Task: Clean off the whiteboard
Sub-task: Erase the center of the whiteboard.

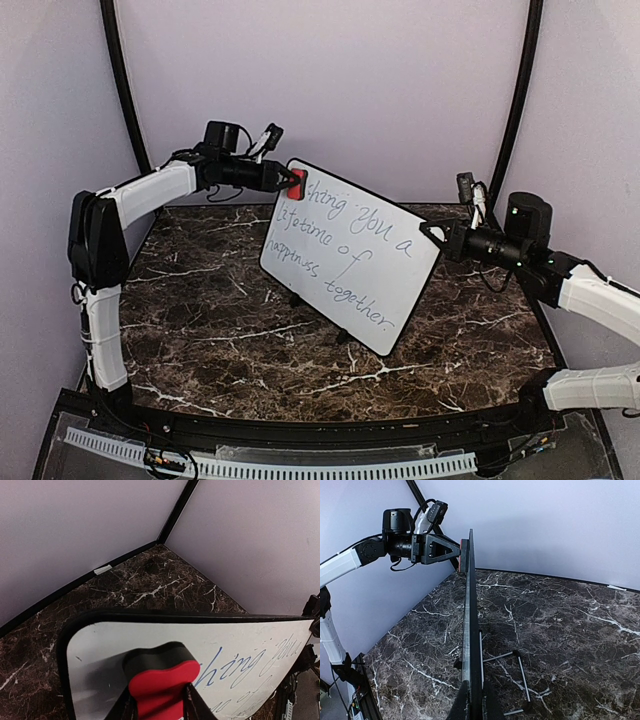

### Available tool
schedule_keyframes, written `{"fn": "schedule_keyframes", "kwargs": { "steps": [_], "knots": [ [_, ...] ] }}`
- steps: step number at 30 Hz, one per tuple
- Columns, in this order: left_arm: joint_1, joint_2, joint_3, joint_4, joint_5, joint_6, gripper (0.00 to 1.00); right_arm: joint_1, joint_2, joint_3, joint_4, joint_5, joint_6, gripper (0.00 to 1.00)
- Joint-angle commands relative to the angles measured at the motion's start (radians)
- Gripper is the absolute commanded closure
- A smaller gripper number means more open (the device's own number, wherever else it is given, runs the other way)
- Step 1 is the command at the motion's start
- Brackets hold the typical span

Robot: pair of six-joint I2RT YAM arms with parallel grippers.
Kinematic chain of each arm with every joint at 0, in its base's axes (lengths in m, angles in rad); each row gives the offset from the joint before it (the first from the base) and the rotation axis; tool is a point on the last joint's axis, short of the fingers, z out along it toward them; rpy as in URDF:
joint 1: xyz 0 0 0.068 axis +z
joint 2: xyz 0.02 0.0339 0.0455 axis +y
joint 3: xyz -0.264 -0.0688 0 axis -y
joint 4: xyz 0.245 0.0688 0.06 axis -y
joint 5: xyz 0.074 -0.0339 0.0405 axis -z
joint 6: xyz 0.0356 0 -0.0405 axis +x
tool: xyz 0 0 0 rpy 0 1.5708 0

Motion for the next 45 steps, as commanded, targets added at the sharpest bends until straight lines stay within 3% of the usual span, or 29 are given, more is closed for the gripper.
{"fn": "schedule_keyframes", "kwargs": {
  "steps": [1,8,14,23,29,38,45],
  "knots": [
    [-0.049,0.001,-0.023,-0.069,-0.044,0.037,0.7,0.018,0.016,0.012,-0.043,-0.023,-0.105,1.0],
    [-0.082,-0.049,-0.185,-0.013,-0.07,0.043,0.71,0.019,0.022,0.012,-0.043,-0.024,-0.107,1.0],
    [-0.082,-0.057,-0.199,0.017,-0.08,0.044,0.71,0.021,0.02,0.004,-0.034,-0.025,-0.107,1.0],
    [-0.068,-0.006,0.014,-0.007,-0.08,0.029,0.7,0.022,0.016,0.005,-0.038,-0.03,-0.11,1.0],
    [-0.063,0.027,0.071,-0.044,-0.09,0.037,0.7,0.023,0.009,0.007,-0.048,-0.031,-0.112,1.0],
    [-0.073,-0.047,-0.119,-0.033,-0.081,0.032,0.71,0.033,0.002,0.026,-0.084,-0.036,-0.112,1.0],
    [-0.081,-0.07,-0.184,-0.042,-0.103,0.051,0.71,0.037,-0.003,0.036,-0.115,-0.017,-0.127,1.0]
  ]
}}
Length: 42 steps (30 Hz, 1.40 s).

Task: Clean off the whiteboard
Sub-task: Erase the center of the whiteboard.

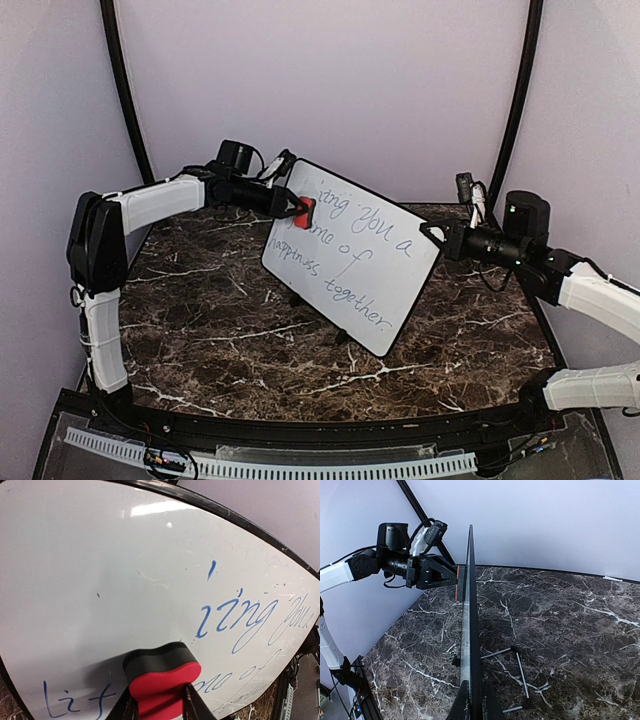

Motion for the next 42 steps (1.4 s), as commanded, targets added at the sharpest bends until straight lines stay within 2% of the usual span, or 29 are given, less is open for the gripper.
{"fn": "schedule_keyframes", "kwargs": {
  "steps": [1,18,24,33,36,42],
  "knots": [
    [-0.015,-0.042,-0.032,-0.027,-0.038,0.014,0.71,0.032,-0.008,0.018,-0.066,-0.05,-0.148,1.0],
    [-0.038,-0.016,0.176,-0.08,-0.023,0.006,0.7,0.048,-0.006,0.036,-0.081,-0.065,-0.168,1.0],
    [-0.051,-0.028,0.132,-0.099,-0.027,0.015,0.7,0.062,-0.01,0.043,-0.082,-0.072,-0.173,1.0],
    [-0.052,-0.105,-0.092,-0.02,-0.028,0.004,0.71,0.076,-0.016,0.058,-0.112,-0.068,-0.187,1.0],
    [-0.052,-0.107,-0.085,-0.02,-0.038,0.004,0.71,0.078,-0.015,0.057,-0.108,-0.069,-0.188,1.0],
    [-0.052,-0.06,0.067,-0.061,-0.053,-0.007,0.7,0.084,-0.016,0.058,-0.11,-0.065,-0.188,1.0]
  ]
}}
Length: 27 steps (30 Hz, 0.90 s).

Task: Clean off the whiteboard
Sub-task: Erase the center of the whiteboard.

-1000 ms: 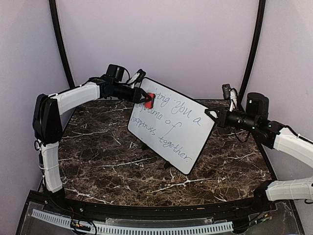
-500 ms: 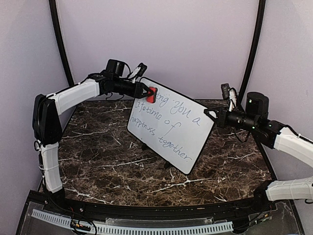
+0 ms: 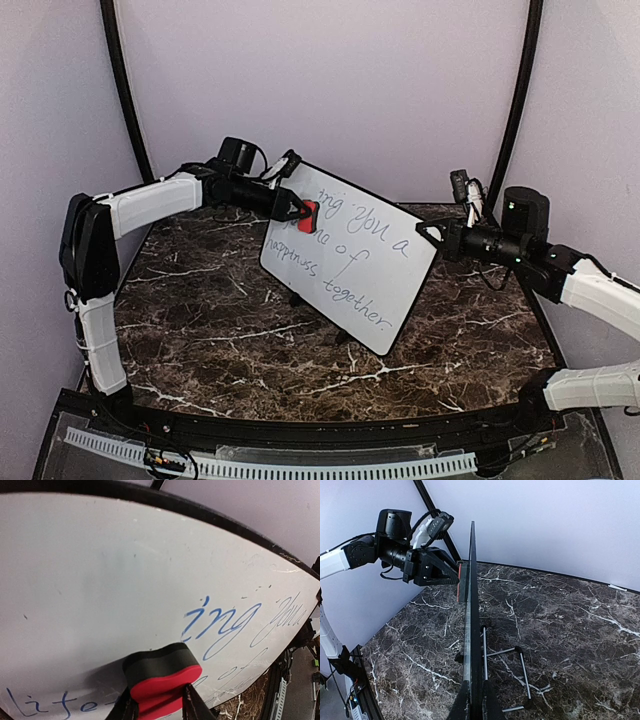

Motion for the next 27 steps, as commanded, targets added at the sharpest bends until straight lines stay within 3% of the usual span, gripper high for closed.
{"fn": "schedule_keyframes", "kwargs": {
  "steps": [1,9,13,20,27],
  "knots": [
    [-0.01,0.016,0.148,-0.007,-0.04,-0.009,0.7,0.039,-0.013,0.016,-0.055,-0.073,-0.13,1.0],
    [-0.01,0.065,0.274,-0.057,-0.06,-0.004,0.69,0.044,-0.011,0.013,-0.054,-0.066,-0.127,1.0],
    [-0.011,0.055,0.206,-0.052,-0.039,-0.004,0.7,0.044,-0.008,0.013,-0.051,-0.065,-0.127,1.0],
    [-0.016,-0.04,-0.058,0.058,-0.064,-0.016,0.71,0.046,-0.001,0.021,-0.062,-0.059,-0.131,1.0],
    [-0.024,-0.05,-0.095,0.085,-0.09,-0.015,0.71,0.048,0.002,0.021,-0.059,-0.059,-0.131,1.0]
  ]
}}
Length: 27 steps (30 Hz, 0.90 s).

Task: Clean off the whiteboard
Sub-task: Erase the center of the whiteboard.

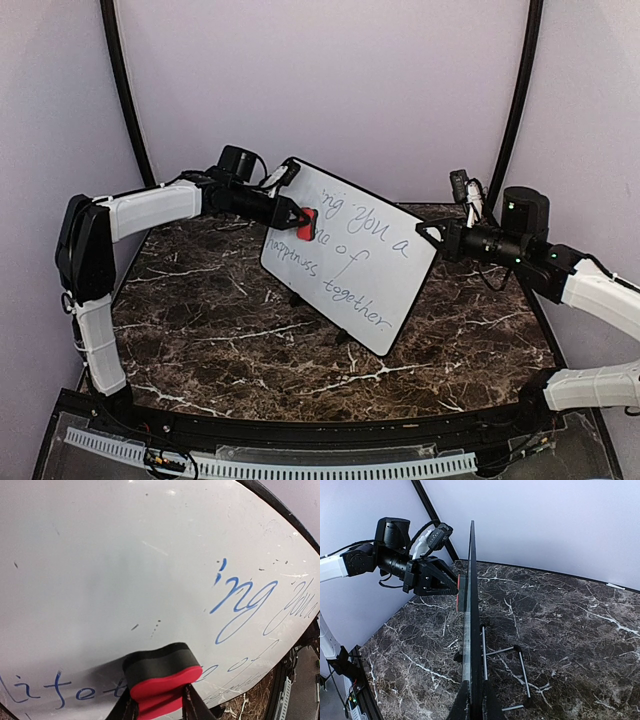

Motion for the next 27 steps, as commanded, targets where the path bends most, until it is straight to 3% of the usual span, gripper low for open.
{"fn": "schedule_keyframes", "kwargs": {
  "steps": [1,14,27],
  "knots": [
    [-0.013,-0.024,-0.008,0.038,-0.048,-0.007,0.71,0.031,0.007,0.015,-0.044,-0.084,-0.132,1.0],
    [0.065,0.045,0.155,0.036,0.01,-0.062,0.71,0.031,-0.016,0.002,-0.044,-0.081,-0.131,1.0],
    [0.005,0.069,0.107,0.085,0.044,-0.129,0.71,0.032,-0.024,0.002,-0.047,-0.091,-0.127,1.0]
  ]
}}
